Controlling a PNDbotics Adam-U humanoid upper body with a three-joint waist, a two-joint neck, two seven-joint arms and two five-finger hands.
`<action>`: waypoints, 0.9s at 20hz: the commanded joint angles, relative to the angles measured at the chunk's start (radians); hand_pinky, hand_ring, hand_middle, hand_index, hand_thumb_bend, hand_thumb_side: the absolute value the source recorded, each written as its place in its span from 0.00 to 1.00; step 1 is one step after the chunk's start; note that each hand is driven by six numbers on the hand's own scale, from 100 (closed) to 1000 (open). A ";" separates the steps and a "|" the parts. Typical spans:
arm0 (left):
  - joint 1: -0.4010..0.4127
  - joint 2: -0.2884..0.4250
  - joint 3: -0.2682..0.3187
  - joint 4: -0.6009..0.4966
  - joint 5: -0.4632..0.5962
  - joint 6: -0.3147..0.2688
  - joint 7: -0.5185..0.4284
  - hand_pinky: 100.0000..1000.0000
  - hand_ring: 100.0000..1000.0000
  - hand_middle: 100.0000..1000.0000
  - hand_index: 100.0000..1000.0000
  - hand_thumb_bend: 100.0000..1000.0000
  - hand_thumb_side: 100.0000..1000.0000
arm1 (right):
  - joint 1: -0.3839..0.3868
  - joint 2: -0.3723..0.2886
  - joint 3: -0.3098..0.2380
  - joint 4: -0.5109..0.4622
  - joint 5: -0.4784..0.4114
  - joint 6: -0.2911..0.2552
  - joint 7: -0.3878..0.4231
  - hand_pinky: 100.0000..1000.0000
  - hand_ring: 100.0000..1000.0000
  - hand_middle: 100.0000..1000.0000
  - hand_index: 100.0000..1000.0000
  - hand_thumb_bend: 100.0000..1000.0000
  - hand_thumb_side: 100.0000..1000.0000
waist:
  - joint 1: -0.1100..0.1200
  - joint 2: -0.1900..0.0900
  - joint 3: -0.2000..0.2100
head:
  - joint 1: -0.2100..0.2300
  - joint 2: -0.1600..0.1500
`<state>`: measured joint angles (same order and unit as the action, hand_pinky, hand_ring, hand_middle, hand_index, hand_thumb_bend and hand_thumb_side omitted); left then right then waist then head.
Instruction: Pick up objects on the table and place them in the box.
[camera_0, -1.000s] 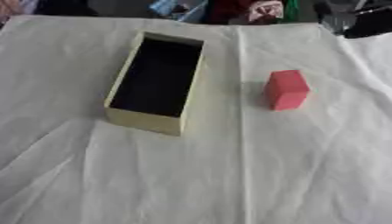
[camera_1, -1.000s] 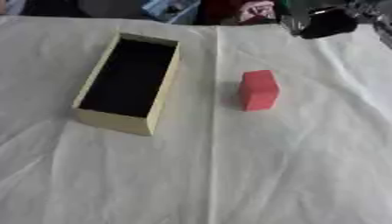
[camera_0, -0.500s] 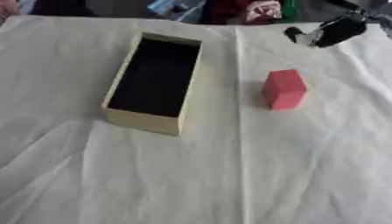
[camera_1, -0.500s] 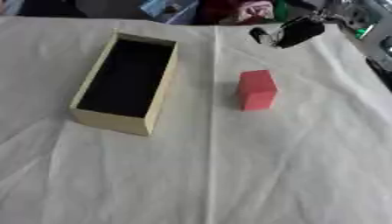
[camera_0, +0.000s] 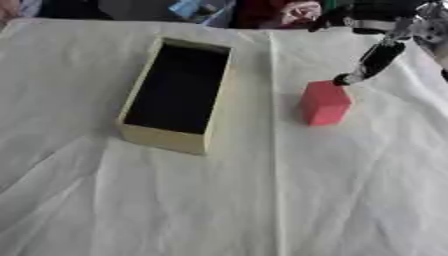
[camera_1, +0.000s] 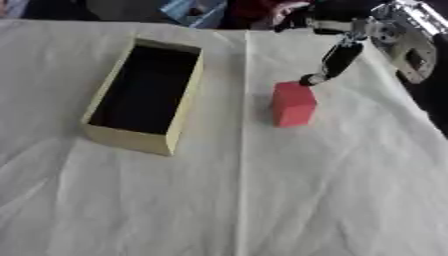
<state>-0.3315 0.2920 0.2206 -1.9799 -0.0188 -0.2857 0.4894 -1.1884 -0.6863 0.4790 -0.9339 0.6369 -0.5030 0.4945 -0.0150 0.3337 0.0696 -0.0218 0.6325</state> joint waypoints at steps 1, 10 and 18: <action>-0.005 0.020 0.006 -0.020 0.001 0.001 -0.002 0.52 0.49 0.46 0.62 0.12 0.00 | -0.018 -0.010 -0.023 0.025 0.008 -0.051 0.052 0.87 0.90 0.91 0.96 0.45 0.10 | 0.007 -0.037 0.000 | -0.001 0.005; -0.004 0.020 0.007 -0.020 0.000 0.001 -0.004 0.52 0.49 0.46 0.62 0.12 0.00 | -0.028 -0.011 -0.093 0.098 -0.050 -0.183 0.198 0.86 0.88 0.87 0.95 0.41 0.21 | 0.008 -0.038 -0.004 | 0.002 0.010; -0.002 0.019 0.008 -0.020 -0.001 0.002 -0.006 0.52 0.49 0.46 0.62 0.12 0.00 | -0.038 -0.024 -0.142 0.062 -0.141 -0.122 0.315 0.85 0.87 0.85 0.94 0.34 0.27 | 0.009 -0.036 -0.005 | 0.003 0.011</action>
<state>-0.3267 0.2919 0.2208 -1.9799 -0.0185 -0.2828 0.4862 -1.1995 -0.6820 0.3589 -0.8446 0.5166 -0.5010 0.6573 -0.0148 0.3337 0.0657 -0.0203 0.6330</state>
